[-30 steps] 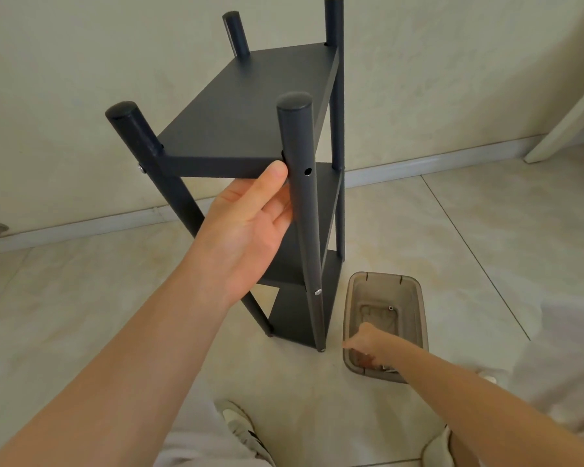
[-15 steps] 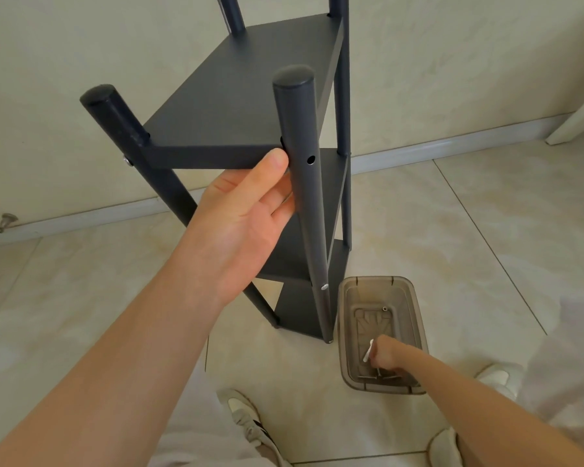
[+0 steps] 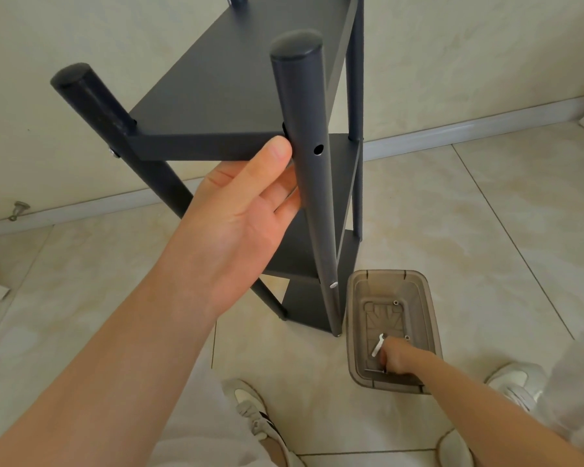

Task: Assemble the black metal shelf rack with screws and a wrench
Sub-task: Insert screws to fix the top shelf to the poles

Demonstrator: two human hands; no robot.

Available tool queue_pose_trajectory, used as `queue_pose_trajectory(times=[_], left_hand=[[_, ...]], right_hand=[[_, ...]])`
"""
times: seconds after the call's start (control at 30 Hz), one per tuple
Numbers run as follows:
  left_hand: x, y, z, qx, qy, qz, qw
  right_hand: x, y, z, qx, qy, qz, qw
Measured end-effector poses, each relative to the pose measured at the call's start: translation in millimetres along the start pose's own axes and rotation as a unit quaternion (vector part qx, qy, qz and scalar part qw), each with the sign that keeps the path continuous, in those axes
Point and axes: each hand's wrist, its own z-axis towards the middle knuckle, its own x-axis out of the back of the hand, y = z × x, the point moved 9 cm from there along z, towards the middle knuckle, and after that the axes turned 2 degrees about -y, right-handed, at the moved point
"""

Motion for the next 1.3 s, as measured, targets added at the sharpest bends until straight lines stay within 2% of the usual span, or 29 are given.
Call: queue_pose_trajectory(times=[0.2, 0.47, 0.9, 1.07, 1.17, 1.23, 1.3], left_hand=[[-2.0, 0.5, -0.1, -0.007, -0.015, 0.017, 1.000], [-1.9, -0.3, 2.3, -0.009, -0.014, 0.035, 0.999], [-10.0, -2.5, 5.5, -0.011, -0.041, 0.054, 0.998], [-5.1, -2.2, 7.4, -0.003, -0.025, 0.039, 0.999], [-4.3, -1.4, 6.3, -0.002, -0.025, 0.044, 0.999], [-7.3, -0.7, 4.4, -0.003, -0.032, 0.042, 0.999], [-9.2, 0.4, 2.6, -0.006, -0.030, 0.042, 0.999]], right_hand=[[-0.2, 2.7, 1.4, 0.003, 0.022, -0.085, 0.996], [-5.3, -0.1, 6.7, 0.008, 0.017, -0.138, 0.990], [47.6, -23.9, -27.2, 0.045, 0.049, -0.195, 0.979], [105.0, -62.2, -79.1, 0.075, 0.039, -0.267, 0.960], [137.7, -95.3, -129.1, 0.125, 0.015, -0.314, 0.941], [156.0, -116.9, -173.6, 0.167, -0.004, -0.314, 0.935], [176.2, -138.2, -226.3, 0.225, 0.013, -0.282, 0.933]])
